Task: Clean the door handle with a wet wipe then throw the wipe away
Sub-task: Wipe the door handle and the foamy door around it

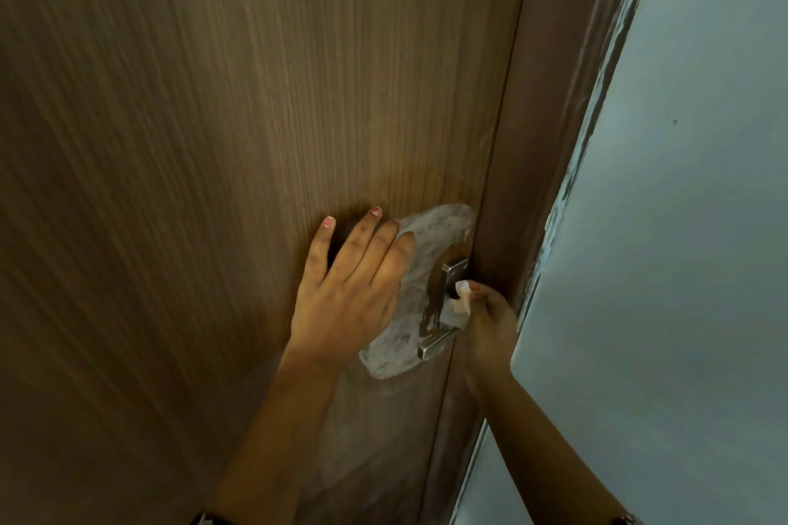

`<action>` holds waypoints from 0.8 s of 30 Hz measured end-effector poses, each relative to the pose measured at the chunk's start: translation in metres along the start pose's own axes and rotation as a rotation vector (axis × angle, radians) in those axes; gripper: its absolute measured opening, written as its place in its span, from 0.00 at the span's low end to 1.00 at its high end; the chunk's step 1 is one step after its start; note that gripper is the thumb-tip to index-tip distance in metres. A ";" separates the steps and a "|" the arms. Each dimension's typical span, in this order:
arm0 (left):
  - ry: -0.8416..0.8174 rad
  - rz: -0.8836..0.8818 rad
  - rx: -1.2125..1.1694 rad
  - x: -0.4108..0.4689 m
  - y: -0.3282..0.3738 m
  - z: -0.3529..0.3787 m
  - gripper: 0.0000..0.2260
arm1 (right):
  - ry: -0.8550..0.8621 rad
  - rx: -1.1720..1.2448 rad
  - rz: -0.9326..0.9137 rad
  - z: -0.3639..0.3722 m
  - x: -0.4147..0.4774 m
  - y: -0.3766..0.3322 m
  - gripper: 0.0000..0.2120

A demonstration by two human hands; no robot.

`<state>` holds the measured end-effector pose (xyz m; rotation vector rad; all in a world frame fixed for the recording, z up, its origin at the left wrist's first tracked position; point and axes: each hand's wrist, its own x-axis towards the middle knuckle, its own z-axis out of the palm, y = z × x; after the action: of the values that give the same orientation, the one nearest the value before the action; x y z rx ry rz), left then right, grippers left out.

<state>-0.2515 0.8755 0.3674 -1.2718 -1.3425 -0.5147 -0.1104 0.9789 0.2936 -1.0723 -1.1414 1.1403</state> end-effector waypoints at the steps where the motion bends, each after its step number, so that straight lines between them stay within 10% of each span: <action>1: 0.000 -0.002 0.001 0.000 0.000 0.000 0.14 | 0.008 -0.055 -0.048 -0.001 -0.002 0.004 0.09; 10: 0.000 -0.006 0.017 0.000 -0.001 0.000 0.14 | -0.016 -0.159 0.260 -0.018 -0.001 0.037 0.06; 24: -0.016 -0.001 -0.004 -0.002 0.001 0.002 0.14 | -0.003 -0.044 -0.001 0.000 0.004 0.054 0.09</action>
<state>-0.2522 0.8763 0.3646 -1.2810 -1.3567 -0.5091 -0.1162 0.9886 0.2403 -1.1041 -1.1737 1.1205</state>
